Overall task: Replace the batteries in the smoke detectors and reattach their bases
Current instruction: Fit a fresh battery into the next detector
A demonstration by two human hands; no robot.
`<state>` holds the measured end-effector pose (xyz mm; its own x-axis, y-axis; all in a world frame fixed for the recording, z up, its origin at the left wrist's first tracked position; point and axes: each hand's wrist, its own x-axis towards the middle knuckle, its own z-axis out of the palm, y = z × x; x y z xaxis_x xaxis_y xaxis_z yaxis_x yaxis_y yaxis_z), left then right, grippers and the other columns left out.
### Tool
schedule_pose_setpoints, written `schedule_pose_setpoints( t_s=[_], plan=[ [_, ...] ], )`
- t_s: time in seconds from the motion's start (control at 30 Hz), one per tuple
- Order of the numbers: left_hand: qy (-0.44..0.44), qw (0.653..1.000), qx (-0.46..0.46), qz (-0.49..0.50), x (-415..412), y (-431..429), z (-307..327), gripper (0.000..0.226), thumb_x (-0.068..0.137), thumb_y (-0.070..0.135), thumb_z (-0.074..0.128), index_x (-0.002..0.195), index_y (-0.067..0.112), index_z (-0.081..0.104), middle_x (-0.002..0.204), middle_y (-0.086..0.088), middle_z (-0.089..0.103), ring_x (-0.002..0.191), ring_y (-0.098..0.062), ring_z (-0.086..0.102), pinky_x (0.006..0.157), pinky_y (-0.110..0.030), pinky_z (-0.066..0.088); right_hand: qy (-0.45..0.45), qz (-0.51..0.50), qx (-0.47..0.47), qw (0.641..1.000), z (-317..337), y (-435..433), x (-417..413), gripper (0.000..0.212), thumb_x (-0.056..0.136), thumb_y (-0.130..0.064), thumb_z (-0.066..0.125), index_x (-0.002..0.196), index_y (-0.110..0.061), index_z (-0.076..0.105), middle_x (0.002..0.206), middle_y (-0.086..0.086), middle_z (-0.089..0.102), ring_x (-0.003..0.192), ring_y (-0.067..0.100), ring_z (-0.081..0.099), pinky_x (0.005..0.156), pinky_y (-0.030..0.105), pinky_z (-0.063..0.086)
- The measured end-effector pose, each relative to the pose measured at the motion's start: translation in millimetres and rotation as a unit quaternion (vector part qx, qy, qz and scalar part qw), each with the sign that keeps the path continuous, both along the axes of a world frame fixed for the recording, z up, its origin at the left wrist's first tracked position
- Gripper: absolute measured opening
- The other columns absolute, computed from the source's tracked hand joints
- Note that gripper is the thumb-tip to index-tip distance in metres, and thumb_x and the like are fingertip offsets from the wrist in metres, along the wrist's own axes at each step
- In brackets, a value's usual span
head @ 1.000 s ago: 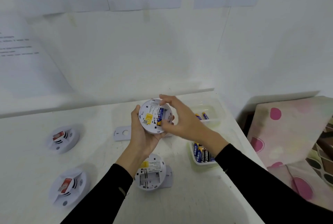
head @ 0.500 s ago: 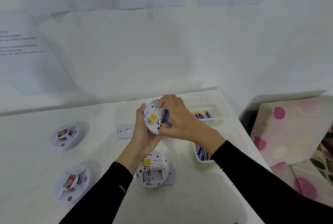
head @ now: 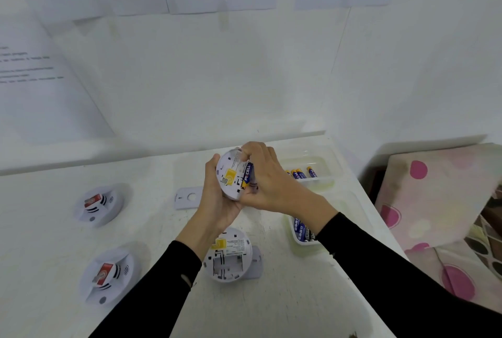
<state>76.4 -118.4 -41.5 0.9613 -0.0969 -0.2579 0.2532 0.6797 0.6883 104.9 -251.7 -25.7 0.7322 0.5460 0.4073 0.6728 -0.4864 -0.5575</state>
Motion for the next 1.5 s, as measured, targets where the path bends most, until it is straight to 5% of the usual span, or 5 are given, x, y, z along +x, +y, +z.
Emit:
schedule_pose_setpoints(
  t_s=[0.23, 0.43, 0.93, 1.17, 1.5],
  plan=[
    [0.034, 0.995, -0.090, -0.016, 2, 6, 5, 0.064, 0.097, 0.059, 0.036, 0.126, 0.009, 0.064, 0.126, -0.019, 0.065, 0.113, -0.032, 0.062, 0.077, -0.041, 0.062, -0.042, 0.053, 0.040, 0.997, -10, -14, -7, 0.027, 0.092, -0.011, 0.062, 0.117, -0.019, 0.068, 0.153, 0.006, 0.035, 0.145, 0.022, 0.027, 0.117, 0.036, 0.027],
    [0.049, 0.991, -0.117, -0.034, -1, 11, 2, 0.061, 0.089, 0.053, 0.049, 0.128, 0.008, 0.060, 0.132, -0.024, 0.061, 0.125, -0.043, 0.054, 0.085, -0.054, 0.057, 0.193, -0.109, 0.342, 0.913, 4, -32, 5, 0.019, 0.096, -0.016, 0.058, 0.113, -0.012, 0.065, 0.093, 0.004, 0.069, 0.089, 0.015, 0.067, 0.083, 0.029, 0.054],
    [0.048, 0.998, -0.004, 0.042, -21, 53, 4, 0.027, 0.095, 0.018, 0.050, 0.118, 0.010, 0.062, 0.110, -0.016, 0.072, 0.090, -0.031, 0.072, 0.065, -0.036, 0.061, 0.168, -0.340, -0.111, 0.918, -44, -73, 66, 0.012, 0.090, -0.021, 0.057, 0.091, -0.015, 0.067, 0.102, 0.004, 0.067, 0.089, 0.024, 0.061, 0.069, 0.028, 0.042],
    [0.053, 0.960, 0.269, 0.062, -10, 131, -23, 0.028, 0.100, 0.030, 0.057, 0.125, 0.019, 0.058, 0.122, -0.008, 0.068, 0.105, -0.025, 0.069, 0.073, -0.035, 0.061, 0.045, -0.024, -0.105, 0.993, -42, 44, 11, 0.027, 0.091, -0.015, 0.051, 0.108, -0.017, 0.072, 0.112, -0.002, 0.071, 0.101, 0.016, 0.064, 0.103, 0.035, 0.041],
    [0.103, 0.902, 0.420, 0.007, 5, 202, -57, 0.041, 0.088, 0.032, 0.073, 0.120, 0.010, 0.061, 0.099, -0.011, 0.071, 0.090, -0.020, 0.070, 0.079, -0.030, 0.058, 0.037, 0.010, -0.483, 0.875, -57, 121, -6, 0.047, 0.097, -0.026, 0.031, 0.140, -0.014, 0.045, 0.147, 0.000, 0.045, 0.142, 0.017, 0.031, 0.118, 0.049, -0.012]
  ],
)
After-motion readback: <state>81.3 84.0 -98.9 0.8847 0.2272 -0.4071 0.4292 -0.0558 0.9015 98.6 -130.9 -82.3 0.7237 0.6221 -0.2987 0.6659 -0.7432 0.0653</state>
